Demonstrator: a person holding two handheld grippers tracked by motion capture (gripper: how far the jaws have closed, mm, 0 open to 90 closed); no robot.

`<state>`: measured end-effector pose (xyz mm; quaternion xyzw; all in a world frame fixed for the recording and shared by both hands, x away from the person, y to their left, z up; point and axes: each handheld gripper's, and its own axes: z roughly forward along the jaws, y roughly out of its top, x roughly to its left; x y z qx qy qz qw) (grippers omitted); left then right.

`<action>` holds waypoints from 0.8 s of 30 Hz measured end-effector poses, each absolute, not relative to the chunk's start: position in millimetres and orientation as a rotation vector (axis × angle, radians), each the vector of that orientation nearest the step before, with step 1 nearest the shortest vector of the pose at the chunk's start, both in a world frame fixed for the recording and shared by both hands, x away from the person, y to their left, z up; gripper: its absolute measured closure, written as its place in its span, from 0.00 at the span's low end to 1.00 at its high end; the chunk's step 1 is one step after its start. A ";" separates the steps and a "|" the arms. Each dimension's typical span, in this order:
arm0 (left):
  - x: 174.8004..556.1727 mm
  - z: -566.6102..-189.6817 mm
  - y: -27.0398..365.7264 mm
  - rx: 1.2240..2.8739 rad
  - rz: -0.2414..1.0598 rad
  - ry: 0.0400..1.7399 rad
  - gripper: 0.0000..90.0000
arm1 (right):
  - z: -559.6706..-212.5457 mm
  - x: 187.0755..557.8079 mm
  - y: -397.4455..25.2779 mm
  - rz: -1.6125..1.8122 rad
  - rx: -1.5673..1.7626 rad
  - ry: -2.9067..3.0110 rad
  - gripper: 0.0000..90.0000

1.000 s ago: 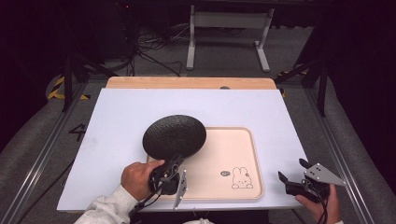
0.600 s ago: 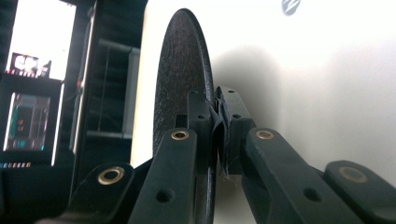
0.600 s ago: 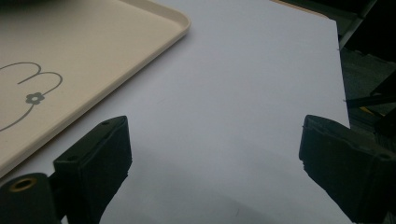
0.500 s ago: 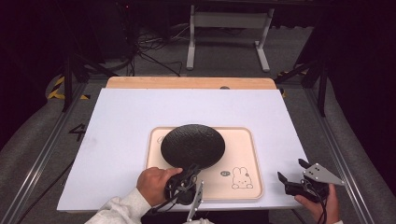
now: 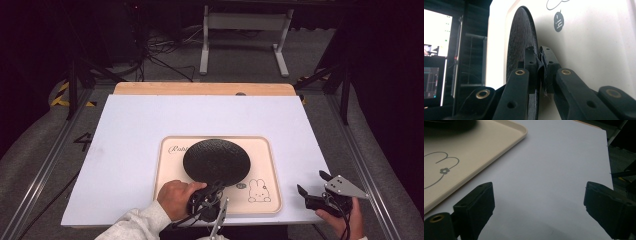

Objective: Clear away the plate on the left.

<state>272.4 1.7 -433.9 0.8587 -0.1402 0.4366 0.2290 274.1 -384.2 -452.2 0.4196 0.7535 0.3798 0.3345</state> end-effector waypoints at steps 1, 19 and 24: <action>272.7 -434.4 1.1 2.368 1.202 -0.392 0.95 | -452.2 274.1 -384.2 0.992 1.095 1.967 0.12; 275.0 -442.0 -6.6 2.375 1.118 -0.375 0.93 | -454.3 275.6 -384.8 0.987 1.105 1.976 0.11; 276.8 -443.8 -7.6 2.399 1.059 -0.348 0.86 | -454.3 275.2 -385.2 0.987 1.111 1.974 0.11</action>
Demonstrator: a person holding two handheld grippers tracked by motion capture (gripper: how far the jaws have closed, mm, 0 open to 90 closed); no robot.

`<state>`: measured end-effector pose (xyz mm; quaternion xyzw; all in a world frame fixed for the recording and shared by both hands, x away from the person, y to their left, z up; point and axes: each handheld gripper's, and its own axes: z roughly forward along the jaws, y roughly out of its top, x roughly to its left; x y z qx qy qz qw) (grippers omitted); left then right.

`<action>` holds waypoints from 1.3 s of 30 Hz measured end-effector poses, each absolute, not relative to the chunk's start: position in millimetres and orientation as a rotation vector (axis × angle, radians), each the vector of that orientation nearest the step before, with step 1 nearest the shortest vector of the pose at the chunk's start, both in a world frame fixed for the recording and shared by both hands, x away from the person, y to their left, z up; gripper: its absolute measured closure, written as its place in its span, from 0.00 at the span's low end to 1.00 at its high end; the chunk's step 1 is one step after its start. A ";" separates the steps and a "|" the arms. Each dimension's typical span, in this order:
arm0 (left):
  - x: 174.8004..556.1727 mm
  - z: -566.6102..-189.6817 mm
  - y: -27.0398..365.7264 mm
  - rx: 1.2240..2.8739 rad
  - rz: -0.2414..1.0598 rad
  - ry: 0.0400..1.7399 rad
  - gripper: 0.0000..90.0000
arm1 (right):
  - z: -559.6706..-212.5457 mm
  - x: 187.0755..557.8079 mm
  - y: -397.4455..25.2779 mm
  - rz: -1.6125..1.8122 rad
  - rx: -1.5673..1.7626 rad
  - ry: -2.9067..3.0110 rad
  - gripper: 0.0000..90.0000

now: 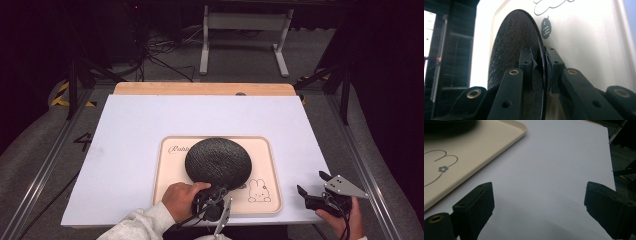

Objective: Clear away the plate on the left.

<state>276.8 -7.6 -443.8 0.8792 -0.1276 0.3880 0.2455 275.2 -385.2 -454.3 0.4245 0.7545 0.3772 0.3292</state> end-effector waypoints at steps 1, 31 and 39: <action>277.7 -443.3 -7.5 2.400 1.041 -0.334 0.86 | -454.3 275.2 -385.2 0.987 1.111 1.974 0.11; 286.7 -441.3 -3.3 2.379 0.829 -0.106 0.40 | -453.4 274.7 -384.3 0.988 1.102 1.975 0.11; 291.7 -435.8 2.5 2.337 0.772 -0.044 0.29 | -453.3 274.7 -384.1 0.989 1.106 1.970 0.11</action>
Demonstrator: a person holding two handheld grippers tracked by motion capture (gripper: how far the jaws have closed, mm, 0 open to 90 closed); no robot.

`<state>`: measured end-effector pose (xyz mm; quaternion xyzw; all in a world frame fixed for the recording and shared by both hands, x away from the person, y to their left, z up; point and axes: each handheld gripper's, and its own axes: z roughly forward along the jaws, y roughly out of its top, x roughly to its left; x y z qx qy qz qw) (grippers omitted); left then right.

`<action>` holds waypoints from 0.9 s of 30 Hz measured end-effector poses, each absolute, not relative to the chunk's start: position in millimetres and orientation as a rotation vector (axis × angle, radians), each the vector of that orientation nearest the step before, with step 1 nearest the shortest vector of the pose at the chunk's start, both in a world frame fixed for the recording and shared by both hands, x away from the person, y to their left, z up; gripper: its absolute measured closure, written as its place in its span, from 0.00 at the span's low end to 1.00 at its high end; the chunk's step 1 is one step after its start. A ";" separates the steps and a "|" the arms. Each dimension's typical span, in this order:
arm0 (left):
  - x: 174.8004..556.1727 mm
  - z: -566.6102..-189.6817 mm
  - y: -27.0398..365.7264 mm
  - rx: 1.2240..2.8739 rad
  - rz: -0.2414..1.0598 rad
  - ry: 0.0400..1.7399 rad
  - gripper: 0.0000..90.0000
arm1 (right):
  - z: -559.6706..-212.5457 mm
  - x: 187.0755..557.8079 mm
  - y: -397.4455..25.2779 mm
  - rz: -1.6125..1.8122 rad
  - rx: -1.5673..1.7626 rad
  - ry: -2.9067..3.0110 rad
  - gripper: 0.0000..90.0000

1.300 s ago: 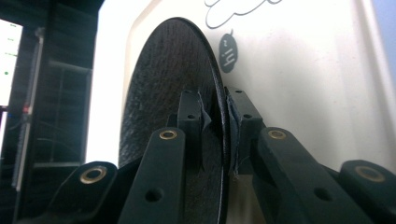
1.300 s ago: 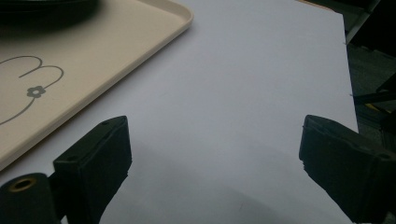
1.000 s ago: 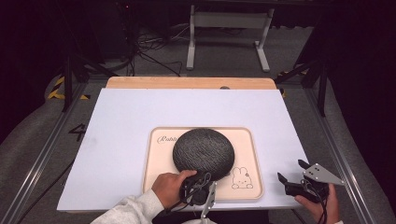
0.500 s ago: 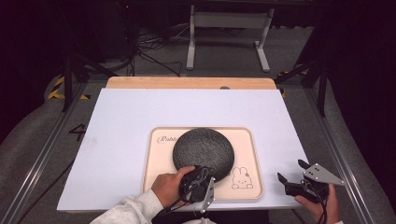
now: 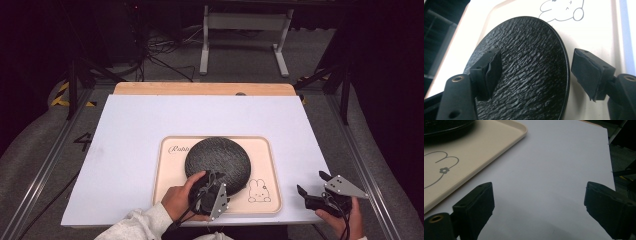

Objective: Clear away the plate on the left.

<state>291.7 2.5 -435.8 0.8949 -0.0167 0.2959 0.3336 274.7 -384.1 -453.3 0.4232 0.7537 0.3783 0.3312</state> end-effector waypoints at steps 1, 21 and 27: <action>292.0 -435.6 3.0 2.323 0.770 -0.036 0.28 | -453.0 274.7 -383.6 0.990 1.102 1.970 0.11; 305.1 -419.8 27.6 2.236 0.715 0.050 0.18 | -452.6 273.9 -384.0 0.990 1.098 1.964 0.11; 312.0 -413.6 38.0 2.224 0.691 0.082 0.17 | -452.6 274.0 -384.1 0.985 1.101 1.960 0.11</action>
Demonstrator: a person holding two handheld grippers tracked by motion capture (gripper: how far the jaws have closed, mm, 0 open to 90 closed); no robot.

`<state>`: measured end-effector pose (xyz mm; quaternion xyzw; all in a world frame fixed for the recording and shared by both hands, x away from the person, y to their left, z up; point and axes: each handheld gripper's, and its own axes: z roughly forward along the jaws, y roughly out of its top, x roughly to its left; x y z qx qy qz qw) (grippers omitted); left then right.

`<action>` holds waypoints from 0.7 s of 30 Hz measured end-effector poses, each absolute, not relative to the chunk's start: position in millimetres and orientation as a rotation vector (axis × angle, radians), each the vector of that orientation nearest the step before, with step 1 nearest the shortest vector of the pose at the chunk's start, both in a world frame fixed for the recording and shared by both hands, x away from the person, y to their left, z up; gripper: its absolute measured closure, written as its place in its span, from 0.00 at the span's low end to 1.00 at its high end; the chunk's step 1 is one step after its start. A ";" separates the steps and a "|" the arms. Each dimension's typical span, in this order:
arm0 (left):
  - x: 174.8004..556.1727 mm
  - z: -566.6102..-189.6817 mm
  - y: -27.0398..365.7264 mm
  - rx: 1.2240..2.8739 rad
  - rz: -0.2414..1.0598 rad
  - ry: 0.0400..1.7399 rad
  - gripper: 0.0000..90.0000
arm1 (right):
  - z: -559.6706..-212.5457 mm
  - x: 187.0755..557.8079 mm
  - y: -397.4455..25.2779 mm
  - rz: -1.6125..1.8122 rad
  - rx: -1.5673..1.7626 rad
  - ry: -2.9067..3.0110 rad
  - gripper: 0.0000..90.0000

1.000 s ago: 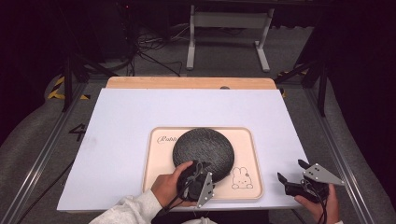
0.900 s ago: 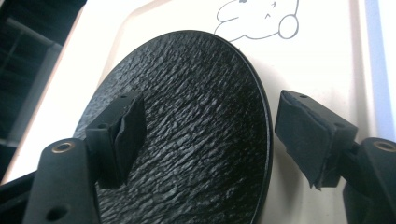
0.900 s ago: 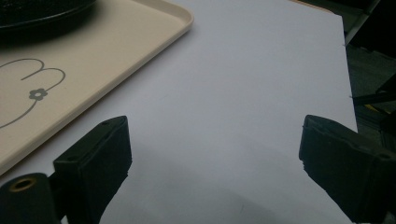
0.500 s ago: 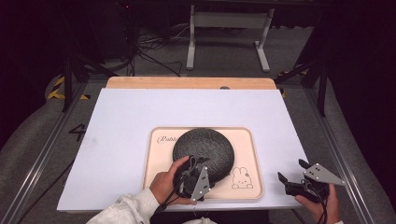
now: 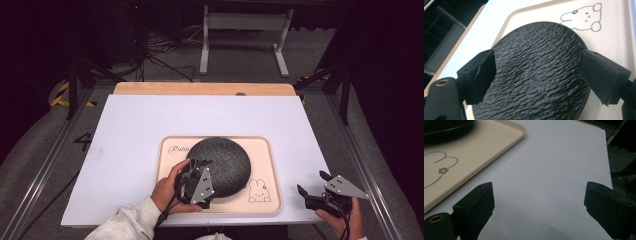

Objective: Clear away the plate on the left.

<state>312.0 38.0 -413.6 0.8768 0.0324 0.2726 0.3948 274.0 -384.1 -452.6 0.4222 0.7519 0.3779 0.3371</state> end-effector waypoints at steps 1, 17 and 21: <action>312.5 -413.1 39.5 2.224 0.685 0.095 0.17 | -452.4 274.0 -384.4 0.985 1.103 1.957 0.11; 326.6 -406.2 63.5 2.254 0.677 0.156 0.15 | -453.3 274.3 -385.4 0.978 1.107 1.959 0.11; 328.9 -405.8 68.9 2.259 0.686 0.170 0.15 | -453.2 274.0 -385.5 0.979 1.108 1.957 0.11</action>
